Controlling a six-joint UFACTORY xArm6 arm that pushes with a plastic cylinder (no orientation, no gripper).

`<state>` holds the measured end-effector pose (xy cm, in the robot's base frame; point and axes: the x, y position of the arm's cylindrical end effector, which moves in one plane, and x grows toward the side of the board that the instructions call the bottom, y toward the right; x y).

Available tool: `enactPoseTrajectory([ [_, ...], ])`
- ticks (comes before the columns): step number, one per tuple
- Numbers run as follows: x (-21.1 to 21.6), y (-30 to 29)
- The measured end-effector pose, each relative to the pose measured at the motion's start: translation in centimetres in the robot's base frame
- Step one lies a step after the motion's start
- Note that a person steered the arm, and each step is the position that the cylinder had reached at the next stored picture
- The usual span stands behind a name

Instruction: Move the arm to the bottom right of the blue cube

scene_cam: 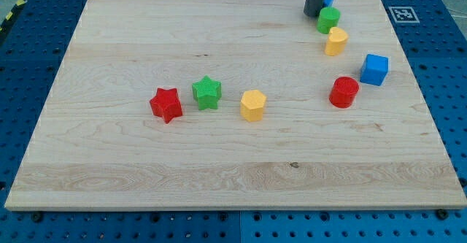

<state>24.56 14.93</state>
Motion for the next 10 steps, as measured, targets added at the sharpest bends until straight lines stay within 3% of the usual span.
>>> enactPoseTrajectory([
  [3,1.8,-3.9],
  [9,28.7,-7.1],
  [10,30.9,-5.8],
])
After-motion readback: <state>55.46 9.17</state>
